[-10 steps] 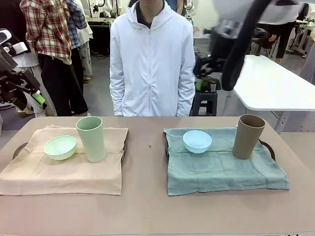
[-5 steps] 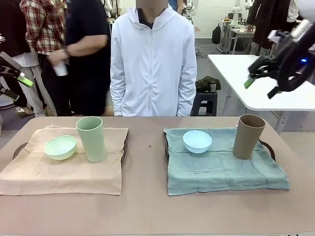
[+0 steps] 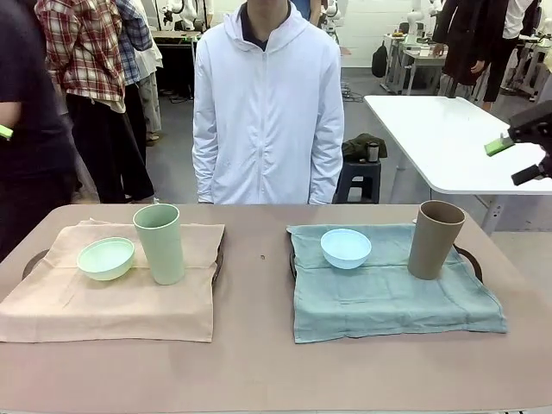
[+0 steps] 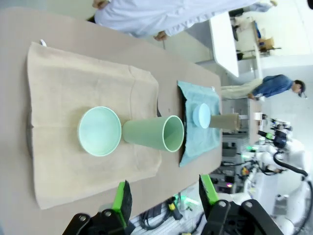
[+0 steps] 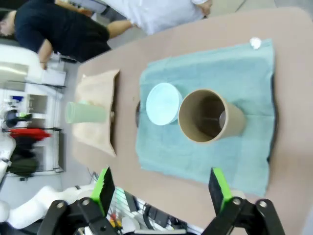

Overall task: Set up a tray with a mat and arrange the tableware.
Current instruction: Place the Picnic Bowl and Reusable plastic cup back onto the Handle tray in front of the human's position.

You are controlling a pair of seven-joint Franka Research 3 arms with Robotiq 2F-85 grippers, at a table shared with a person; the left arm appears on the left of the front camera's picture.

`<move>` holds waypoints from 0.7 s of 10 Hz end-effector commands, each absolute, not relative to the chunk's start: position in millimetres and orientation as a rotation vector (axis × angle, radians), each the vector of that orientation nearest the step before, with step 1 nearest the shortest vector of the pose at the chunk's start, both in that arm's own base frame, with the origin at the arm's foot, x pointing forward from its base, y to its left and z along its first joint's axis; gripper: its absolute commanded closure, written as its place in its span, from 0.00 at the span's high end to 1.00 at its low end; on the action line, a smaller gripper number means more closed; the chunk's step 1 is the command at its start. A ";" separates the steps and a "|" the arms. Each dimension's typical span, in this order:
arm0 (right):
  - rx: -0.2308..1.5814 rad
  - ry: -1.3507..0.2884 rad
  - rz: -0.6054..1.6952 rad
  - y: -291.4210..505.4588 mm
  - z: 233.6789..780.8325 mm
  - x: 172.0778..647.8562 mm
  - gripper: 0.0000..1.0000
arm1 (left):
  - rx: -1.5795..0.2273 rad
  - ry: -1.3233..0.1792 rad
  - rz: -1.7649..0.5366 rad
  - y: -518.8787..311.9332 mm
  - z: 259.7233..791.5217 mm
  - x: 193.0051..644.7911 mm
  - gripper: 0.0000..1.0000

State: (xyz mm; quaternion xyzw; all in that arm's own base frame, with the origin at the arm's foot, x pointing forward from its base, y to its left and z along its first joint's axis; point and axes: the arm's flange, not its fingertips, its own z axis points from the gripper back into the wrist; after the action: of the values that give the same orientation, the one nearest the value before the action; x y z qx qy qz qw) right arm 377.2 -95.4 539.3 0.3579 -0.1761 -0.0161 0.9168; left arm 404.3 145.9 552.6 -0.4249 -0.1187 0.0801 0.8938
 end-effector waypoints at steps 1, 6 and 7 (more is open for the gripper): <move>0.841 -0.363 -0.004 -108.0 524.8 365.0 1.00 | -1.003 -0.231 0.114 170.4 550.7 403.3 0.74; 0.960 -0.334 0.028 -132.3 508.5 349.6 1.00 | -1.107 -0.223 0.111 205.0 533.2 377.6 0.74; 0.963 -0.327 0.014 -132.3 506.1 350.1 1.00 | -1.104 -0.221 0.096 200.7 533.3 376.6 0.74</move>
State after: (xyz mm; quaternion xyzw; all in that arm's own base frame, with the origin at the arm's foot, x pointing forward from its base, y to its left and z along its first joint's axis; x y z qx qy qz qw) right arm 347.5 -131.8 512.0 0.4473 -0.1532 0.0045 0.8812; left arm 372.2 203.7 530.3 -0.5142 -0.0951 0.0604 0.8503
